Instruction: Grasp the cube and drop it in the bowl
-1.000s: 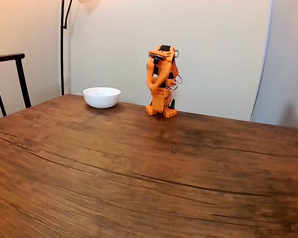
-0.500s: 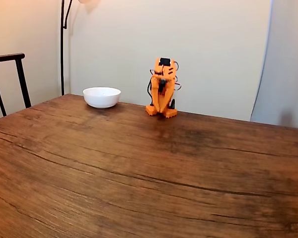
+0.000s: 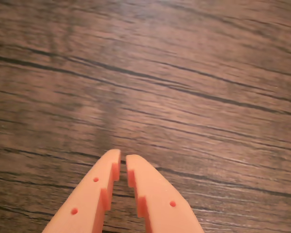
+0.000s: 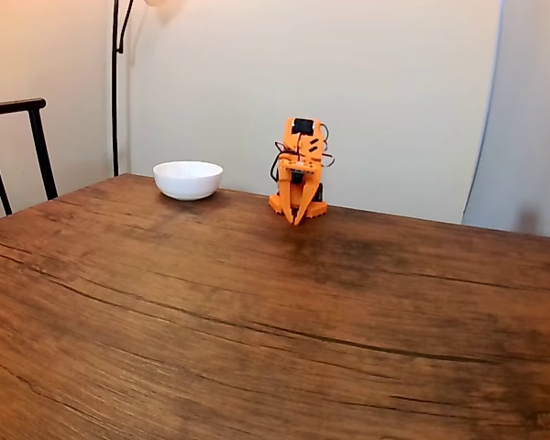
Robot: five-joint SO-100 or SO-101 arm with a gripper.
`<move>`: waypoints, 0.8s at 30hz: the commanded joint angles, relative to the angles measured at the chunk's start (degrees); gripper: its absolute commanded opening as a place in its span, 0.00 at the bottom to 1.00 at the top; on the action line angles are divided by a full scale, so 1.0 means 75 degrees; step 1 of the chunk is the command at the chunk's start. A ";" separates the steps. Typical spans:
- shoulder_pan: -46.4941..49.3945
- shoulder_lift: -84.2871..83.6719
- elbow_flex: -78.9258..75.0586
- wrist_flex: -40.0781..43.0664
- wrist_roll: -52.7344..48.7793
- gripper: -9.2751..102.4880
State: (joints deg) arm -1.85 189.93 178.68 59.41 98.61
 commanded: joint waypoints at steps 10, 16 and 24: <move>0.0223 0.0023 -0.0059 0.0023 0.0035 0.08; 0.0223 0.0023 -0.0059 0.0023 0.0035 0.08; 0.0223 0.0047 -0.0059 0.1664 -0.0035 0.08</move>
State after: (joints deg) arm -0.09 189.93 178.68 68.55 98.53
